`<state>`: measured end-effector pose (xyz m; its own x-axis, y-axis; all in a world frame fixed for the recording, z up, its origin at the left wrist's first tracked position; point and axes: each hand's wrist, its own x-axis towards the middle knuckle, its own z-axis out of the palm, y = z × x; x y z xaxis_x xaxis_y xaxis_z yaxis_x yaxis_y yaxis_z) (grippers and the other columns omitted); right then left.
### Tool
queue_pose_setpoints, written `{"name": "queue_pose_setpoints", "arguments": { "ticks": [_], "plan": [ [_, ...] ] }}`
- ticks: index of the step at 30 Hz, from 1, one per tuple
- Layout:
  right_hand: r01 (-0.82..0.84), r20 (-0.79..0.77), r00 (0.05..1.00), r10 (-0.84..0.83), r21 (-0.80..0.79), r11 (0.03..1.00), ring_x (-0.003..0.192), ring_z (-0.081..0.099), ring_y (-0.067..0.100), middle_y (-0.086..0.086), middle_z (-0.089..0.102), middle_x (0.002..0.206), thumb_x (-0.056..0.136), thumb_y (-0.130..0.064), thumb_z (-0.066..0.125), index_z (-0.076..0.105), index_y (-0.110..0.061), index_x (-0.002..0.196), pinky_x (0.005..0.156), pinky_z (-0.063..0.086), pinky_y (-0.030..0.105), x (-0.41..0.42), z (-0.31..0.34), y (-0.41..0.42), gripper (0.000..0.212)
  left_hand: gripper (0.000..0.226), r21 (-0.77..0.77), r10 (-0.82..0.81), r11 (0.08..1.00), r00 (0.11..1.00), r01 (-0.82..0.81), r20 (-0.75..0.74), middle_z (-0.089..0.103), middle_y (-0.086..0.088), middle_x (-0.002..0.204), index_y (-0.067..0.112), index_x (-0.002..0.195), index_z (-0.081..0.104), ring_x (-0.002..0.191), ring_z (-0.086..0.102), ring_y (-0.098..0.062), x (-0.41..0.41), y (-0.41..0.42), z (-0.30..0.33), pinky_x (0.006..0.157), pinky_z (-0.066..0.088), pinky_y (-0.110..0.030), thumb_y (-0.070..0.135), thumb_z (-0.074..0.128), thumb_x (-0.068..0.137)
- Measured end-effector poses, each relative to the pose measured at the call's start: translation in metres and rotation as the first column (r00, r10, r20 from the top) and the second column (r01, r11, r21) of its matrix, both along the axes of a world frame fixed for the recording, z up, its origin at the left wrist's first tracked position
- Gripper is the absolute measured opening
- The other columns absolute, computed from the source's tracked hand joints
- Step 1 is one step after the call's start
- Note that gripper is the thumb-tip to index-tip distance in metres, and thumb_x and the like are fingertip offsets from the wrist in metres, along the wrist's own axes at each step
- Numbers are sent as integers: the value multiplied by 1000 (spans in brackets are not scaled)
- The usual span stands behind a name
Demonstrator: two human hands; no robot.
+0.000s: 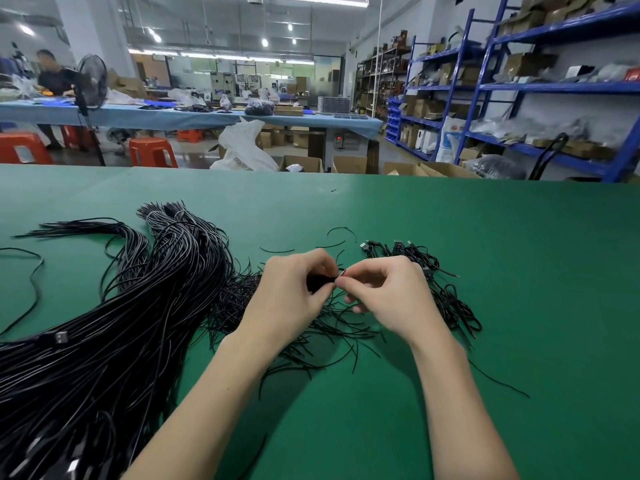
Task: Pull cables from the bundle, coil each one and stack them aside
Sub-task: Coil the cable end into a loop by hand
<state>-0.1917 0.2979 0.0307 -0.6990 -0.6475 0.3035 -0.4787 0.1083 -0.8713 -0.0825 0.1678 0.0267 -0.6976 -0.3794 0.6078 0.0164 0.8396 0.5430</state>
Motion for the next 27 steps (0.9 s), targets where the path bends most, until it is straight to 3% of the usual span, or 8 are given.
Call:
{"name": "queue_pose_setpoints", "arguments": {
  "ticks": [3,9,13,16,19,22,24,27],
  "plan": [
    [59,-66,996,-58,6,998,57,72,11,-6,73,61,86,-19,80,78,-25,77,55,59,21,-2,0,-4,11,15,-40,3,999,999,-4,-33,74,13,81,19,88,72,79,67,0,-1,3,0,76,52,-17,7,77,81],
    [131,-192,973,-130,-8,991,57,68,7,-10,67,63,91,-22,70,70,-28,77,66,63,37,6,-6,-18,15,15,-50,97,993,985,-106,-146,74,10,81,16,88,72,75,67,-8,-1,11,-2,74,52,-27,4,75,81],
    [138,-27,990,-142,-114,984,61,72,14,-2,70,66,93,-16,67,68,-23,76,69,63,44,9,-8,-25,18,10,-33,123,991,972,-132,-199,73,7,80,13,88,72,75,67,-14,-2,15,-2,72,53,-34,5,75,84],
    [212,-160,960,-231,-127,969,68,69,7,-10,70,70,92,-16,65,64,-25,76,71,60,29,8,-11,-25,18,11,67,84,995,976,-72,-201,75,14,83,19,90,77,79,70,-1,-4,19,0,78,55,-23,10,72,86],
    [199,-223,945,-241,-196,960,73,68,6,-11,69,76,93,-17,65,62,-25,79,63,55,19,8,-12,-22,16,15,323,80,946,984,-26,-157,74,25,81,29,85,80,80,69,8,-5,21,6,74,49,-8,23,67,90],
    [116,-265,946,-185,-255,960,80,67,12,-5,66,82,94,-12,64,63,-21,85,63,57,18,9,-15,-21,13,11,645,84,764,989,15,-122,77,12,81,26,81,82,83,73,-4,-7,10,6,80,55,-20,29,75,88],
    [63,-302,942,-146,-268,961,82,65,12,-6,65,84,94,-9,64,63,-19,87,65,53,15,11,-16,-21,13,3,841,23,532,991,100,-132,78,-3,87,16,80,81,82,70,-16,-5,3,8,85,55,-28,19,81,82],
    [8,-339,935,-107,-282,960,83,64,11,-10,64,84,94,-7,64,64,-19,88,68,49,10,13,-16,-21,13,24,963,-114,177,976,201,-183,74,-10,94,8,91,75,80,69,-15,-1,-7,11,81,57,-19,10,84,68]
  ]
}}
